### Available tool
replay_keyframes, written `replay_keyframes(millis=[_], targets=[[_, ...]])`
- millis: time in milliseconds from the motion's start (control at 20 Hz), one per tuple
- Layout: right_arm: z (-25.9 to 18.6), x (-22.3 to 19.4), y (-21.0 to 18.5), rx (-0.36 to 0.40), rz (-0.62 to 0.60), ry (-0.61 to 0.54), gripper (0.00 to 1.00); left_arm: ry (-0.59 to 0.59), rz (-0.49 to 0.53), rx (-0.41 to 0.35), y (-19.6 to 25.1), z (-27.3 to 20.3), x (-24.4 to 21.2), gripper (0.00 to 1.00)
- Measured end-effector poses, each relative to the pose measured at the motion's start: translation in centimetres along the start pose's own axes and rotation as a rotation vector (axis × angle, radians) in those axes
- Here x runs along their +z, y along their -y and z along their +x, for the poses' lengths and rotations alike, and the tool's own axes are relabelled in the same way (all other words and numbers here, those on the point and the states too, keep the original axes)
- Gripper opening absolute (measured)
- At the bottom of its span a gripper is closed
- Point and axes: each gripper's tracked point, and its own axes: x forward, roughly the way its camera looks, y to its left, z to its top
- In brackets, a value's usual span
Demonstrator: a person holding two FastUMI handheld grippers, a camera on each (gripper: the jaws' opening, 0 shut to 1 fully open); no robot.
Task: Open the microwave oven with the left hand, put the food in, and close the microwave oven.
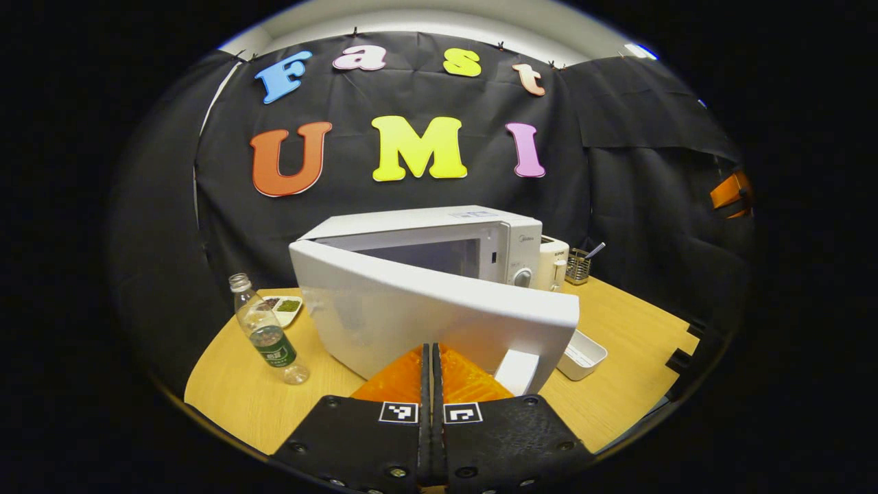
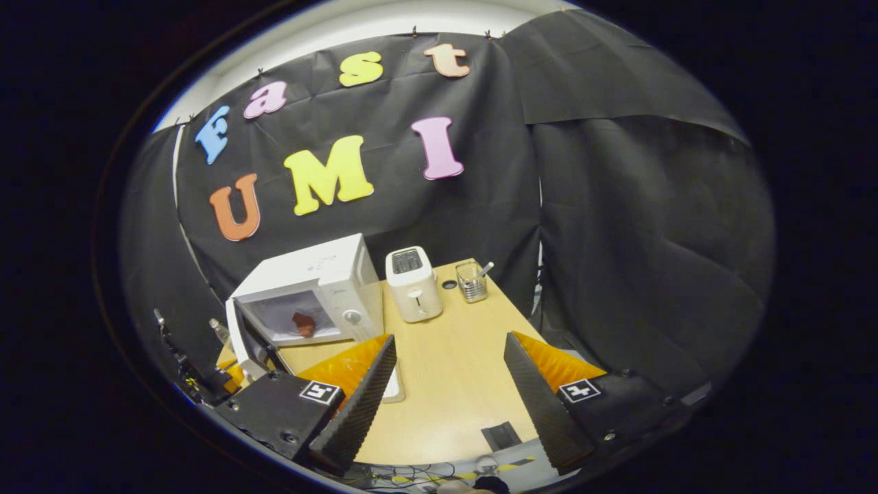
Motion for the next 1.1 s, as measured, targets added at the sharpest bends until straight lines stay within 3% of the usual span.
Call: replay_keyframes(millis=[400, 450, 500, 1050, 1100], targets=[[2.5, 1.7, 1.5, -0.013, 0.029, -0.004, 1.00, 0.001, 0.011, -0.045, 2.6, 5.7, 1.2, 0.00], [2.9, 2.0, 1.5, -0.014, 0.028, 0.000, 0.91, 0.003, 0.012, -0.047, 2.9, 6.4, 1.4, 0.00], [3.2, 2.2, 1.6, -0.011, 0.024, 0.004, 1.00, 0.004, 0.014, -0.046, 2.9, 6.9, 1.5, 0.00], [5.2, 3.2, 2.8, -0.029, 0.017, -0.008, 1.00, 0.004, 0.001, -0.074, 5.7, 12.6, 1.7, 0.00], [5.3, 3.3, 3.1, -0.031, 0.016, -0.008, 0.91, 0.007, 0.001, -0.072, 5.7, 13.2, 2.0, 0.00]])
